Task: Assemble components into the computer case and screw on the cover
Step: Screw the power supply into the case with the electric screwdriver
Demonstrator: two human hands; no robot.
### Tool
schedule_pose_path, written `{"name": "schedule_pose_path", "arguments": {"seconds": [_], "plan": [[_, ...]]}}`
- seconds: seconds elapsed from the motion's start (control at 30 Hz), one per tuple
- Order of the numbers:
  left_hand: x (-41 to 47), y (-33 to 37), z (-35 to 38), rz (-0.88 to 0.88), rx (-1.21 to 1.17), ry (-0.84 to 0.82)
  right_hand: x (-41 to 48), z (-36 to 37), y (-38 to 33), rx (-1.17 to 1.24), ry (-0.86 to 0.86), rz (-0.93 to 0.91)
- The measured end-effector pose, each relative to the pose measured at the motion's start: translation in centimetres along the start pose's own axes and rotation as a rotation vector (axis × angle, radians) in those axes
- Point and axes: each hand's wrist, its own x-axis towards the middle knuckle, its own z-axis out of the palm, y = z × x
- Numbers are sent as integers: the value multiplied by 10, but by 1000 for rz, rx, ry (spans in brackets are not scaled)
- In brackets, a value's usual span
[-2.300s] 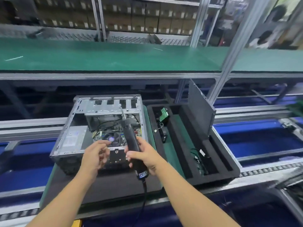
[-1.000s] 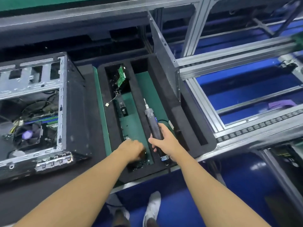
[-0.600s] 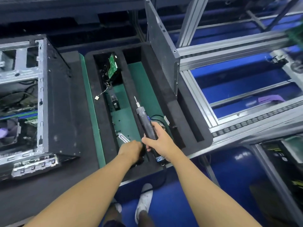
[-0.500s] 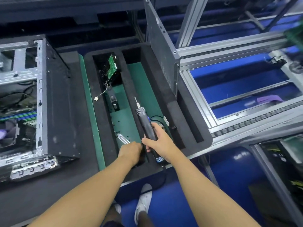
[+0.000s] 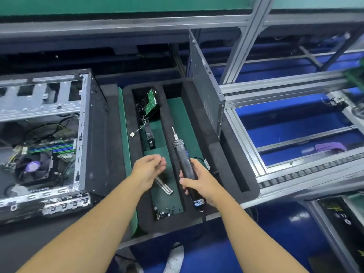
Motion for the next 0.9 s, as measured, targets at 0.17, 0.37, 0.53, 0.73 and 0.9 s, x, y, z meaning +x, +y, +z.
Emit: {"name": "schedule_pose_path", "arguments": {"seconds": [0.17,0.37,0.53,0.73,0.9], "plan": [[-3,25,-13,9,-377,-71,3,4,-26,-238,-90,-45],[-9,35,-17,28,-502,-111,1,12,-47,-392,-200,-92],[-16,44,-19,65,-547,-106,-3,14,-48,-441,-222,-96],[-26,47,-20,74,-479,-105,-14,14,-50,-484,-265,-58],[-32,46,-22,65,-443,-82,-19,15,-55,-566,-273,-71]]}}
